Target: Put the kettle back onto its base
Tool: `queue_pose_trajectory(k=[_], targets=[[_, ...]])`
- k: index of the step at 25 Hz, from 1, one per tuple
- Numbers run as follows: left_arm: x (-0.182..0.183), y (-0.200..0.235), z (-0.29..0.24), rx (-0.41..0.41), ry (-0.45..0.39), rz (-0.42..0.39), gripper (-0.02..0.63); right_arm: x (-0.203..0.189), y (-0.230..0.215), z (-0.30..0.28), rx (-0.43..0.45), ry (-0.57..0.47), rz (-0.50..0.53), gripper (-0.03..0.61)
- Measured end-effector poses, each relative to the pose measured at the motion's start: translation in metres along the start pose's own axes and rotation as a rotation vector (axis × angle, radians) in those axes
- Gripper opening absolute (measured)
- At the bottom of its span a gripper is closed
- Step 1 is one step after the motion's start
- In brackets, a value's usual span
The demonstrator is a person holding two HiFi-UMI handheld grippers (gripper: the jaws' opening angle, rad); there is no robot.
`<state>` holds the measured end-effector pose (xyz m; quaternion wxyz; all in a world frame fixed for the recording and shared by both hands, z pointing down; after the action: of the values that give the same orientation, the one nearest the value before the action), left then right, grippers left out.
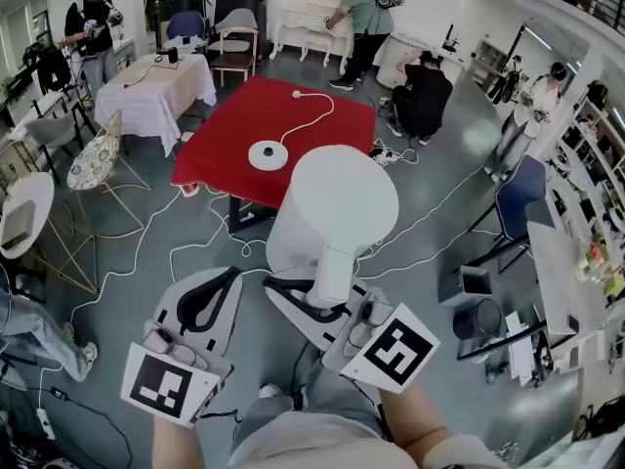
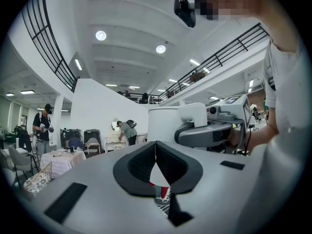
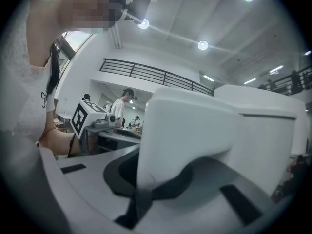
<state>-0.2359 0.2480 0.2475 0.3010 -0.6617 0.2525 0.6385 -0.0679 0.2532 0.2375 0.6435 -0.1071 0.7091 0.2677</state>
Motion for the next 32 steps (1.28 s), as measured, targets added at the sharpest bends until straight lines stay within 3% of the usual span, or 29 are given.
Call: queue_pose_trajectory(k=[9, 17, 32], targets=[[0.000, 0.005, -0.038, 0.032, -0.011, 0.007, 0.011, -0.015, -0.042, 0.002, 0.041, -0.012, -0.013, 0.009], [0.004, 0.005, -0.110, 0.068, 0.005, 0.018, 0.011, -0.030, -0.110, 0.010, 0.103, -0.028, 0.004, 0.009], [0.018, -0.016, -0.237, 0.242, -0.018, 0.031, 0.011, -0.056, -0.241, 0.050, 0.291, -0.059, 0.062, 0.009]])
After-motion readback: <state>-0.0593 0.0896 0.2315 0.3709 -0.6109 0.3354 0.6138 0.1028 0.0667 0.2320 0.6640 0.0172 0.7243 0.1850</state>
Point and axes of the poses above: the fingertips, and each gripper's own axes: z backward along the fingers, y to its left, x out of its top, the point moved 9 cm from there along z, backward along the fingers, and after that the axes turned 2 degrees about z, right-handed, at the moved point
